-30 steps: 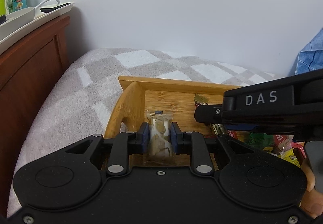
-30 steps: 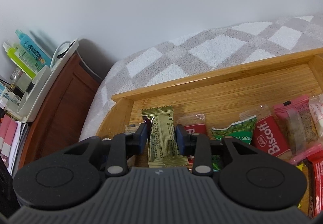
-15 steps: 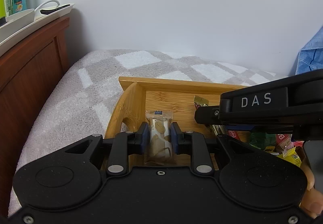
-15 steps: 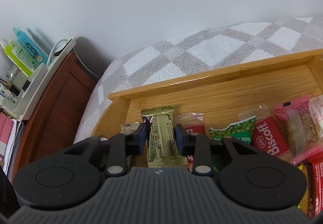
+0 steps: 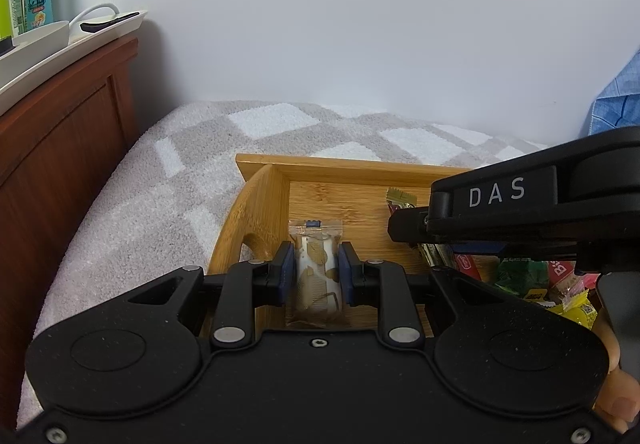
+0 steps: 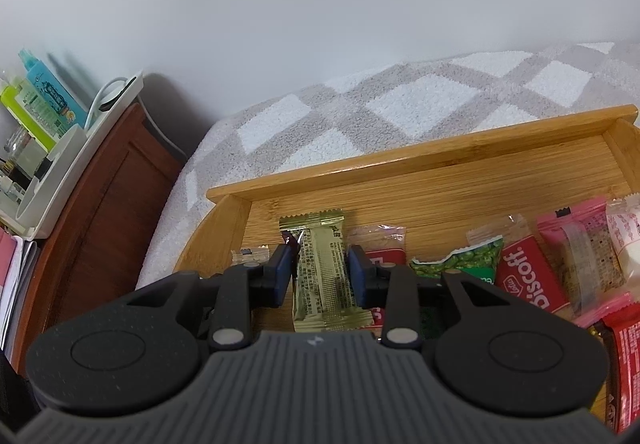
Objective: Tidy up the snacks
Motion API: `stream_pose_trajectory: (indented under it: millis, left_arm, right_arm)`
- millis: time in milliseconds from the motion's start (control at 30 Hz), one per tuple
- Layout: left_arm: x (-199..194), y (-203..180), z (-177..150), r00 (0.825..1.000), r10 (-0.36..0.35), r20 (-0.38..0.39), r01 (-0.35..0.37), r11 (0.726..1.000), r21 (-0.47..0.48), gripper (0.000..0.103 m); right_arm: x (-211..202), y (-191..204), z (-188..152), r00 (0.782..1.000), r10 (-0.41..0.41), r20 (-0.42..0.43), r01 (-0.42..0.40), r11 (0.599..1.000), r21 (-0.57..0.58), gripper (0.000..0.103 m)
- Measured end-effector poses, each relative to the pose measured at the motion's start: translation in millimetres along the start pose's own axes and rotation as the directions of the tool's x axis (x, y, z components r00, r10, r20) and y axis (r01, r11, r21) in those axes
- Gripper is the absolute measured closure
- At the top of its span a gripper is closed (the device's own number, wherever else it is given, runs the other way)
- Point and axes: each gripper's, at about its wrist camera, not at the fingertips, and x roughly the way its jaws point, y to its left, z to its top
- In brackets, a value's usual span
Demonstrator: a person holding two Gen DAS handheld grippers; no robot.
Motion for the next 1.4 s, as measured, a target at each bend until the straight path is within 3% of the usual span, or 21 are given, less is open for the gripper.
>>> stream_pose_trajectory:
  millis: [67,200,600,933,1067,1200,1400]
  left_arm:
    - [-0.1,-0.9,-0.2,1.0,0.002,0.001,-0.002,1.0,0.003,0.079]
    - [-0.2,-1.1,-0.5,1.0,0.0,0.001,0.0,1.0,0.006,0.077]
    - [-2.6,-5.4,0.2,1.0,-0.011,0.002,0.011,1.0,-0.002,0.06]
    - [-24.7,-11.8,5.6,1.0,-0.011,0.022,0.011,1.0,-0.007,0.05]
    - [-37.8,-18.2,7.7,0.999,-0.007,0.038,0.007,1.0,0.003,0.04]
    - [-52.4,-24.5,10.4,0.998,-0.007,0.057,0.007,1.0,0.001,0.019]
    - [-76.0,-35.0,12.9,0.996,-0.008,0.084,0.006,1.0,0.013,0.007]
  right_arm:
    - [0.0,0.0,-0.1,1.0,0.0,0.0,0.0,1.0,-0.001,0.061]
    - [0.1,-0.4,-0.3,1.0,0.005,0.0,-0.005,1.0,0.001,0.045]
    - [-7.8,-2.3,0.7,1.0,0.01,0.011,-0.01,1.0,-0.003,0.043]
    - [-38.8,-7.7,6.3,0.998,-0.016,0.063,0.018,0.999,-0.033,0.039]
    - [-55.1,-11.7,6.2,0.996,-0.03,0.088,0.034,0.998,-0.047,0.036]
    - [-72.7,-17.1,5.8,0.992,-0.047,0.116,0.054,0.997,-0.058,0.03]
    - [-103.6,-27.7,3.5,0.986,-0.043,0.161,0.056,0.996,-0.075,0.018]
